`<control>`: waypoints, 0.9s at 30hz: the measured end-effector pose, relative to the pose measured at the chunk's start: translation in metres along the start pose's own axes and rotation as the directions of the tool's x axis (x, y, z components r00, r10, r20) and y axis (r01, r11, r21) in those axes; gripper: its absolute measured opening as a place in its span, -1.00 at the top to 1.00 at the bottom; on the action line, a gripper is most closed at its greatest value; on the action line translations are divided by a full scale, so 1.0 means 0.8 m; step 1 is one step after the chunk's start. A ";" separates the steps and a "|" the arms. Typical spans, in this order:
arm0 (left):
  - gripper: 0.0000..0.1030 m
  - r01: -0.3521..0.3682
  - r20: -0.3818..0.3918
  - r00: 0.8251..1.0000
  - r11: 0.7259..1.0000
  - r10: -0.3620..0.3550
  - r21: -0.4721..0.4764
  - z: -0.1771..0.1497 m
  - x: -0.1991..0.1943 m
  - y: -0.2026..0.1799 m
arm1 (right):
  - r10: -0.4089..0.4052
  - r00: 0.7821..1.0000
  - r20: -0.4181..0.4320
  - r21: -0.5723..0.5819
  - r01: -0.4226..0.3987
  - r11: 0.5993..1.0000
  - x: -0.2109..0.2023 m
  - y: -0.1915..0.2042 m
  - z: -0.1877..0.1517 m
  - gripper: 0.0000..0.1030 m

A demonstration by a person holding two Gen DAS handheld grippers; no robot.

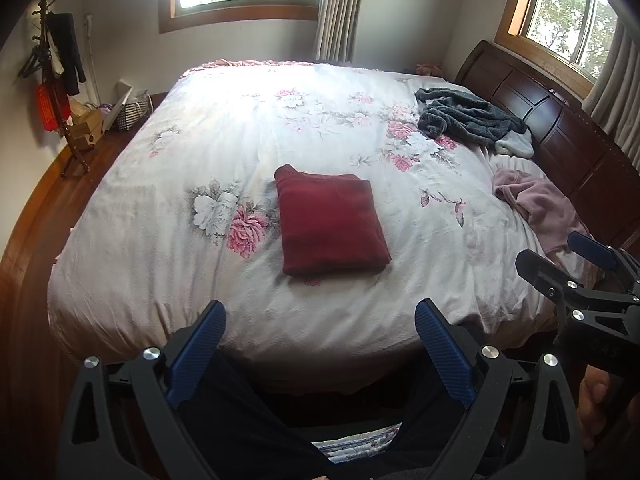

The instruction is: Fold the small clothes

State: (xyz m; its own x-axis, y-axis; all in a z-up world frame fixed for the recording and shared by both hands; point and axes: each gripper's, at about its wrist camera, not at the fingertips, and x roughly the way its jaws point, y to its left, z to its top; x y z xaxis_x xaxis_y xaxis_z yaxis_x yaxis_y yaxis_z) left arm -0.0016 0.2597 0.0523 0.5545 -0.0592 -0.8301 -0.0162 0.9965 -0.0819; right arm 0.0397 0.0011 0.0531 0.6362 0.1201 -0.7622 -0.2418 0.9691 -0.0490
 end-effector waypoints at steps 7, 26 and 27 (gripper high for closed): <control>-0.86 0.001 0.001 1.000 1.000 -0.001 0.001 0.000 0.000 0.001 | -0.001 1.000 0.001 0.000 0.001 1.000 0.001 0.000 -0.001 -0.94; -0.86 0.000 0.003 1.000 1.000 -0.001 0.002 -0.001 0.000 0.001 | -0.004 1.000 0.006 -0.002 0.004 1.000 0.004 0.001 -0.001 -0.94; -0.86 0.001 0.003 1.000 1.000 -0.001 0.001 0.000 0.000 0.001 | -0.005 1.000 0.004 -0.003 0.005 1.000 0.003 0.001 -0.001 -0.94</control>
State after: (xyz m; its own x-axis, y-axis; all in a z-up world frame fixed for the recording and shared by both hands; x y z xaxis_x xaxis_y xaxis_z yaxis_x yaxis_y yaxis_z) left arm -0.0018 0.2603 0.0521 0.5573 -0.0601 -0.8281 -0.0147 0.9965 -0.0822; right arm 0.0409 0.0021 0.0506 0.6406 0.1158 -0.7591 -0.2401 0.9692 -0.0548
